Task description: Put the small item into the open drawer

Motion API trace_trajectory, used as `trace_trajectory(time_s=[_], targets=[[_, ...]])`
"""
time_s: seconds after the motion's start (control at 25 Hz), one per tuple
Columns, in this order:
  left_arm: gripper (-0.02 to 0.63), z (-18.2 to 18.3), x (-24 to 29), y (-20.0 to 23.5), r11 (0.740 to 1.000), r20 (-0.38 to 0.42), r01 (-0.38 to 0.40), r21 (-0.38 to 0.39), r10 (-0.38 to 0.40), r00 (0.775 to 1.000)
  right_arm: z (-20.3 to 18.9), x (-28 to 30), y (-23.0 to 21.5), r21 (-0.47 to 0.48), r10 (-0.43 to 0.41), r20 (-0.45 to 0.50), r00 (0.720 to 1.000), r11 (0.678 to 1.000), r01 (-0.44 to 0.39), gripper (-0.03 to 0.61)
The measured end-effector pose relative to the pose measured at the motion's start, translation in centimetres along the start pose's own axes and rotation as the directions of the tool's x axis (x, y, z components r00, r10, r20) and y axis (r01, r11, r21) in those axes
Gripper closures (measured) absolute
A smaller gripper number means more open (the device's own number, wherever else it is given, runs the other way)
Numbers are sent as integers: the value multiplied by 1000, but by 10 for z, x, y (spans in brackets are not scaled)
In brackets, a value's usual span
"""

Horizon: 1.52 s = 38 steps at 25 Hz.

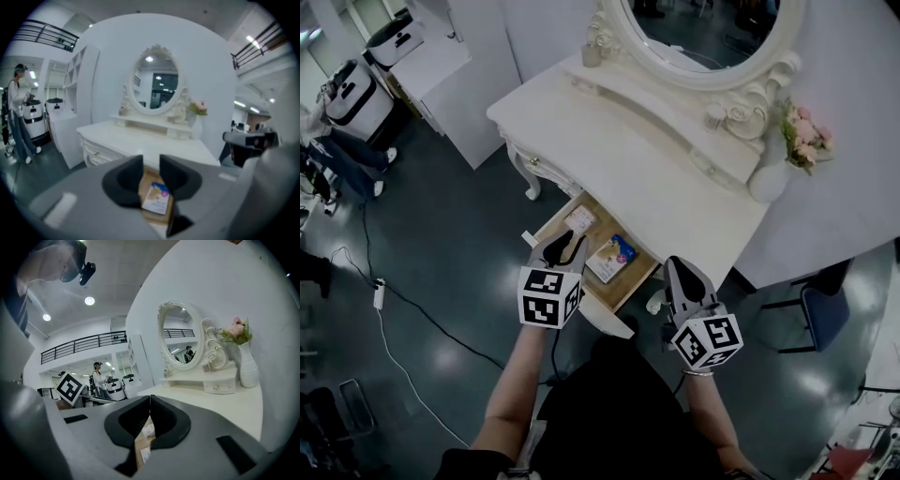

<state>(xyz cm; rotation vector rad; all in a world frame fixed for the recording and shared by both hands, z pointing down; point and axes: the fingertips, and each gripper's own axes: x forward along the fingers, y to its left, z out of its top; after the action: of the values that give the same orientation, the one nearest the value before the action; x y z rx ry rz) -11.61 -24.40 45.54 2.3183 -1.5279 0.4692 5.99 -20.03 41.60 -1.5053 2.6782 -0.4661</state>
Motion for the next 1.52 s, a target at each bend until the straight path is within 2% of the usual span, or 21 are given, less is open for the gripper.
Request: trace_trajectory(time_s=[0.16,0.48,0.76,1.12,1.52], targets=[[537,5,-22,8,999,56,-36,-36,38,998,3,0,7,-12,15,7,1000,1000,-15,574],[597,13,-63,18,996,138,-82,-44,87,987,9,-4,20,-33,33,23,999,999,-32,574],[604,17,-90,27,990,188,-130,-58,138,972,13,-8,26,-56,34,30,999,998,-33,575],[604,19,-110,28,987,223,-134,-91,151,963,18,-13,32,-81,33,40,999,996,-29,575],[604,11,-122,23,987,226,-124,-104,144,963,20,-25,38,-95,42,50,998,995,-37,575]])
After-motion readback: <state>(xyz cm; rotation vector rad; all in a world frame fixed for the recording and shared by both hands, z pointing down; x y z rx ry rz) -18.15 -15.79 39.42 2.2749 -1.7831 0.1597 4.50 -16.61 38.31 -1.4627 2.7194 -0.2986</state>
